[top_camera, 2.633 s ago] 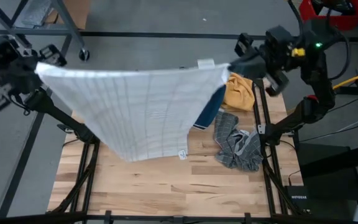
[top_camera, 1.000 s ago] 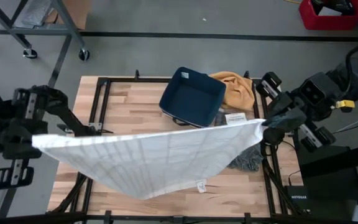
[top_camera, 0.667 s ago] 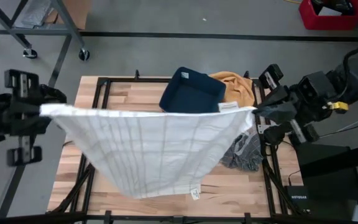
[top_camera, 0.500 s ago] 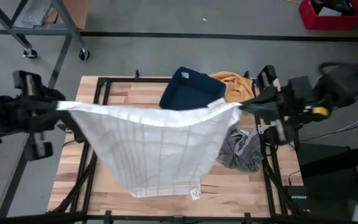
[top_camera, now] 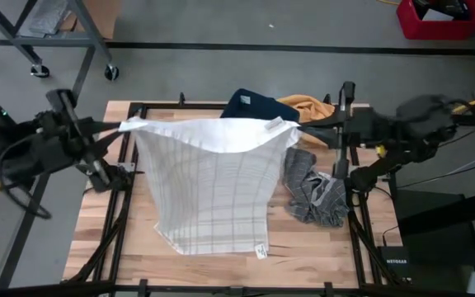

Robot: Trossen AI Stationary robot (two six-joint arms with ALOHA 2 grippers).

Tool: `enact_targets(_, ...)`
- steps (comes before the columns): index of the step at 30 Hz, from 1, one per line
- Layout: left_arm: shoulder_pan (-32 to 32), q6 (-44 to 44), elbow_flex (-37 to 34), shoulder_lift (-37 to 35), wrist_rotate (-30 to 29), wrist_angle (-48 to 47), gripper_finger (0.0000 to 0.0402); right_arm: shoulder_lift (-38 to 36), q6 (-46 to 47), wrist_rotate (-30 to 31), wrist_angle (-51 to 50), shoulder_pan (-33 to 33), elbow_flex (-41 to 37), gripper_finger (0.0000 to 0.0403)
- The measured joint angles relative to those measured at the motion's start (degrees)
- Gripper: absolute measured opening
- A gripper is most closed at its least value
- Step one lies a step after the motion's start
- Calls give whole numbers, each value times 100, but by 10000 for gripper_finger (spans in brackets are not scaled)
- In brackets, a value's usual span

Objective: Fold towel
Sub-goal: Fold the white patterned towel

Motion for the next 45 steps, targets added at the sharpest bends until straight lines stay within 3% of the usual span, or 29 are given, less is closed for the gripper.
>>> enact_targets(6,268,-807,-7,-440,-194,-636,0,46,0,12,-703,-272,0,0)
enact_targets(14,527,-4154,9,-1045,-321,-3533,0,46,159,8,-874,-518,0,0)
enact_targets(17,440,-4655,6,-946,-122,-3872,0,45,174,-273,-863,-511,-2,0)
enact_targets(22,62,-4352,-4,-556,551,-2566,0,-93,498,-1140,-620,-382,-7,0)
enact_targets(28,-739,-2274,-4,40,625,504,0,-300,1229,-1826,438,116,-7,0)
enact_targets(32,-1259,-1449,-4,400,624,2144,0,-345,1419,-2174,1320,579,-4,0)
enact_targets(38,-1765,-1280,1,845,672,2794,0,-273,1459,-2175,1890,1291,-4,0)
enact_targets(45,-2003,-964,50,1247,1119,3374,0,-111,1439,-1719,2249,1759,-4,0)
